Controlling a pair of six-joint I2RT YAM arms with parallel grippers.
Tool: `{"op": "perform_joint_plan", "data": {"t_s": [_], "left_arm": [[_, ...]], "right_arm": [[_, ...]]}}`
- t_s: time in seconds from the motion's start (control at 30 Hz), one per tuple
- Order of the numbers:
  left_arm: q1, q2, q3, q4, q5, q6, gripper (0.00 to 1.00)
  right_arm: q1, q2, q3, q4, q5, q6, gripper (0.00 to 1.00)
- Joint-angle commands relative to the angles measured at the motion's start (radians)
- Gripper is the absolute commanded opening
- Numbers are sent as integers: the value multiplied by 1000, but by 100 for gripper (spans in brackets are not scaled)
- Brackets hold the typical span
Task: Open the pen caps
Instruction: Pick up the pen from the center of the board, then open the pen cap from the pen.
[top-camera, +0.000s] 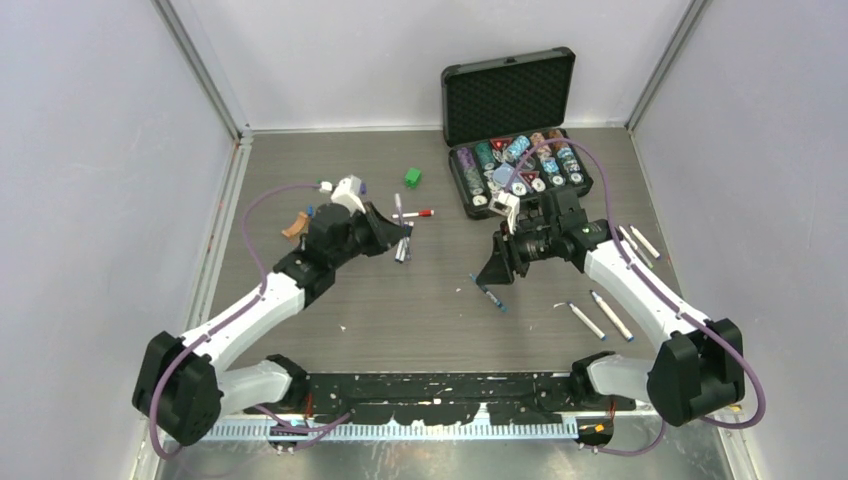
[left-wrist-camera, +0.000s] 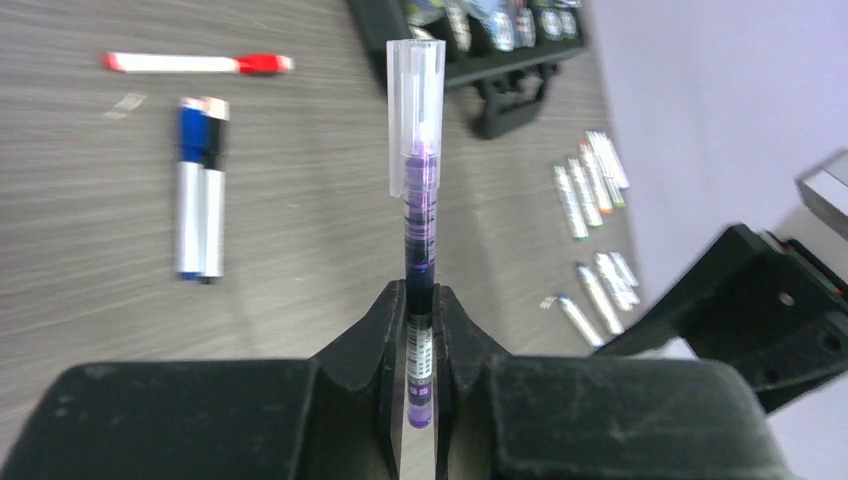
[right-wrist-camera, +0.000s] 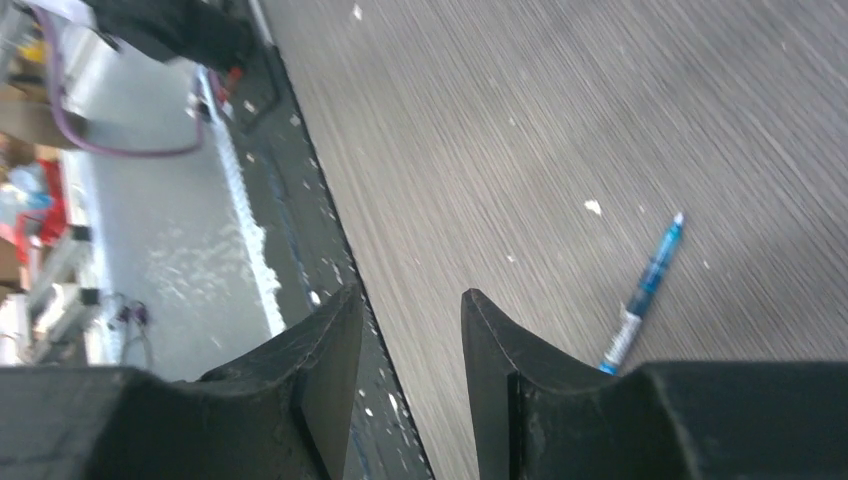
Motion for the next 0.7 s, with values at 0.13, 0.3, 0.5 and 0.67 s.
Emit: {"op": "perform_joint_plan", "data": {"t_s": [0.13, 0.3, 0.5, 0.67], "left_arm": [[-241, 51, -102, 545, -112, -245, 0], [-353, 117, -87, 630, -227, -229, 0], [-411, 167, -75, 669, -270, -228, 0], [-440, 188, -63, 686, -289, -233, 0]], "right_arm": [[-11, -23, -89, 471, -251, 485, 54], [-11, -8, -109, 543, -221, 564, 56], [-13, -10, -107, 540, -187, 570, 56], [-12, 3, -103, 522, -171, 566, 50]]}}
